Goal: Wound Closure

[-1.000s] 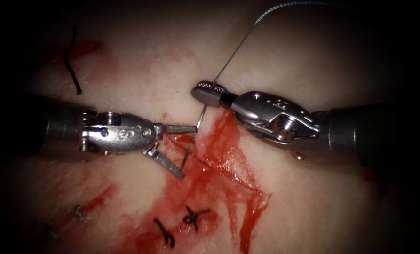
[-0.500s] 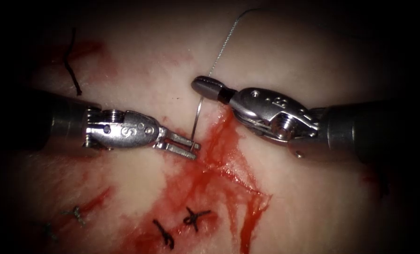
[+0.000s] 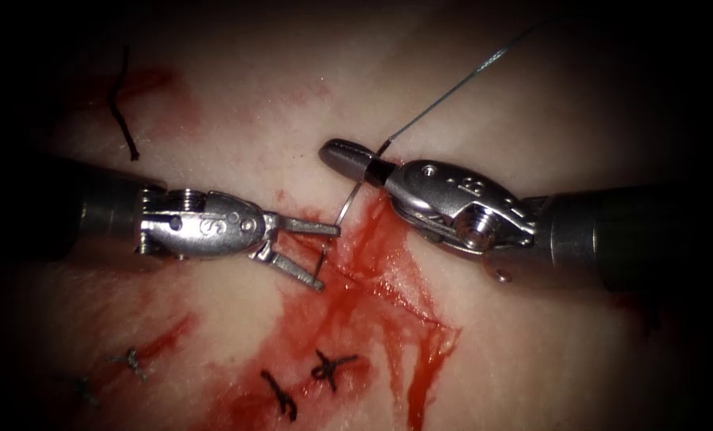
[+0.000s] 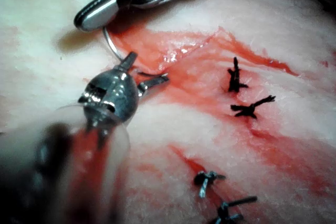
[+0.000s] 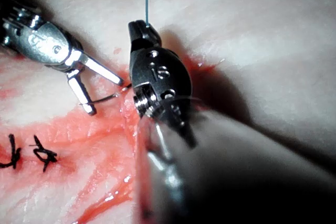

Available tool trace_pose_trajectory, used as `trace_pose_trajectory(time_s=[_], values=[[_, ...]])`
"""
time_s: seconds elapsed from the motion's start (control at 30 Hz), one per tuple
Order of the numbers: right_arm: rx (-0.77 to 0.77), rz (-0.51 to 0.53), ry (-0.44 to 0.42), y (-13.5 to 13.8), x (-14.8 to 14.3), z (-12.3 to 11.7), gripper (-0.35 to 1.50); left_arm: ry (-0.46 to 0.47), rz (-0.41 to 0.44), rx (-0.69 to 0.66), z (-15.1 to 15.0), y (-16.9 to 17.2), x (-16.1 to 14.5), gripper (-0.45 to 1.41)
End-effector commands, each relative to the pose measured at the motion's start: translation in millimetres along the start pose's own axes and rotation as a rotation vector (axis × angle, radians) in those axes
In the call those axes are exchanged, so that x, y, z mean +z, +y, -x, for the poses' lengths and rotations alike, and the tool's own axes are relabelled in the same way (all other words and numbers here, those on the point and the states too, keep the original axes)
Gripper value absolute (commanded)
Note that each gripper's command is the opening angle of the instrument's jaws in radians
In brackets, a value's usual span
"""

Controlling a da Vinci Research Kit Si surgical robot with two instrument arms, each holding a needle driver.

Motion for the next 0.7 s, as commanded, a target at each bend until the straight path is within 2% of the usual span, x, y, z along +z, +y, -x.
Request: trace_pose_trajectory(time_s=[0.03, 0.1, 0.17, 0.23, 0.3, 0.33, 0.4, 0.43, 0.47, 0.57, 0.7], values=[[-0.005, 0.0, 0.003, -0.2, 0.6, 0.3, -0.32, 0.003, 0.003, -0.009, 0.1, -0.1, 0.6, 0.62], [-0.006, -0.001, 0.003, -0.2, 0.6, 0.3, -0.3, 0.005, 0.004, 0.001, -0.2, -0.1, 0.5, 0.59], [-0.006, 0.018, 0.01, -0.1, 0.5, 0.3, -0.2, 0.01, 0.006, 0.031, -0.9, 0.1, 0.2, 0.49], [-0.006, 0.021, 0.011, -0.1, 0.4, 0.3, -0.16, 0.011, 0.004, 0.047, -1.2, 0.2, 0.4, 0.52], [-0.005, 0.023, 0.013, -0.1, 0.4, 0.3, -0.15, 0.01, 0.01, 0.054, -1.1, 0.3, 0.8, 0.25], [-0.005, 0.026, 0.014, -0.1, 0.4, 0.2, -0.15, 0.016, 0.032, 0.078, -1.0, 0.5, 0.8, 0.34], [-0.005, 0.032, 0.016, -0.1, 0.3, 0.2, -0.15, 0.017, 0.032, 0.096, -1.1, 0.6, 0.8, 0.37], [-0.005, 0.032, 0.016, -0.1, 0.3, 0.2, -0.13, 0.018, 0.036, 0.102, -1.1, 0.6, 0.8, 0.32], [-0.011, 0.037, 0.018, 0.0, 0.3, 0.2, -0.13, 0.018, 0.036, 0.102, -1.2, 0.7, 0.8, 0.17], [-0.011, 0.039, 0.019, 0.0, 0.2, 0.2, -0.1, 0.018, 0.045, 0.103, -1.1, 0.9, 0.9, -0.44], [-0.011, 0.042, 0.02, 0.0, 0.1, 0.2, -0.06, 0.02, 0.047, 0.096, -1.3, 0.8, 0.5, -0.45]])
